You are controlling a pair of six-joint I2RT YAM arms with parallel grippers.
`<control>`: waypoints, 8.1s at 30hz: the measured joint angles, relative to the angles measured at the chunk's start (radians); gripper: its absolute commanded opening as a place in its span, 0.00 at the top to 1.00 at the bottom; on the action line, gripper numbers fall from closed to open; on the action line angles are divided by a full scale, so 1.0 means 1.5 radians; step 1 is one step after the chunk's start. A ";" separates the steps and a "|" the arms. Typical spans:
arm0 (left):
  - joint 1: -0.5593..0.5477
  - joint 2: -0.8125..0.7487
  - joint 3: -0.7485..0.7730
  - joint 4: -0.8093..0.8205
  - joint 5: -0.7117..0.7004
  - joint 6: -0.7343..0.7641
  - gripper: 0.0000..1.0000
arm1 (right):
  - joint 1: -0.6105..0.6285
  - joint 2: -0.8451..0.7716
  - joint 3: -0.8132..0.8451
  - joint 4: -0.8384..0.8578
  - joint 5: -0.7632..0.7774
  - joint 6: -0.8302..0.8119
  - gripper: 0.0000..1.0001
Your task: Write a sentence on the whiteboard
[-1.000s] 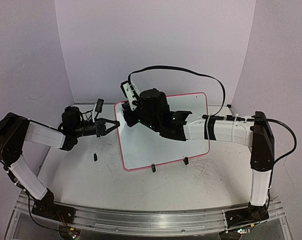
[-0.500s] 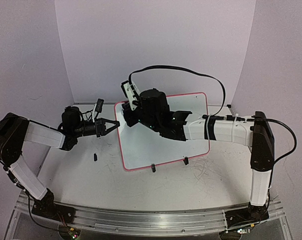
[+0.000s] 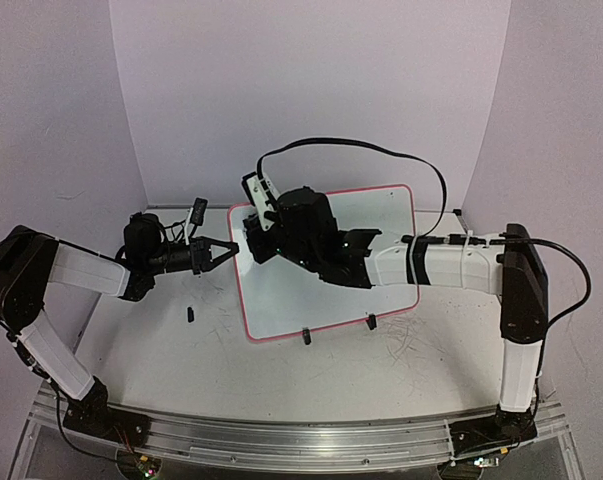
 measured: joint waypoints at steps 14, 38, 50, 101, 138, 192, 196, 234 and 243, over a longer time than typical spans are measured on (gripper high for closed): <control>0.000 0.000 0.000 -0.006 -0.005 0.001 1.00 | 0.005 -0.008 -0.046 0.006 -0.024 0.042 1.00; -0.001 -0.004 0.000 -0.006 0.003 0.010 1.00 | -0.031 -0.071 -0.059 0.021 -0.055 0.057 1.00; -0.001 -0.004 0.000 -0.006 0.004 0.012 1.00 | -0.031 -0.041 -0.035 0.021 -0.058 0.055 1.00; -0.001 -0.005 0.000 -0.007 0.007 0.015 1.00 | -0.010 -0.030 -0.041 0.012 -0.042 0.077 1.00; -0.001 -0.005 0.001 -0.023 -0.010 0.017 1.00 | 0.003 -0.035 -0.099 0.033 0.013 0.083 1.00; -0.001 -0.009 0.004 -0.034 0.001 0.029 1.00 | -0.036 -0.058 -0.083 0.057 -0.043 0.081 1.00; -0.001 -0.009 0.005 -0.034 0.002 0.030 1.00 | -0.039 -0.081 -0.111 0.059 -0.064 0.090 1.00; -0.001 -0.009 0.005 -0.035 0.002 0.030 1.00 | -0.039 -0.055 -0.088 0.061 -0.054 0.088 1.00; -0.001 -0.009 0.005 -0.038 -0.003 0.030 1.00 | -0.036 -0.060 -0.121 0.065 -0.058 0.103 1.00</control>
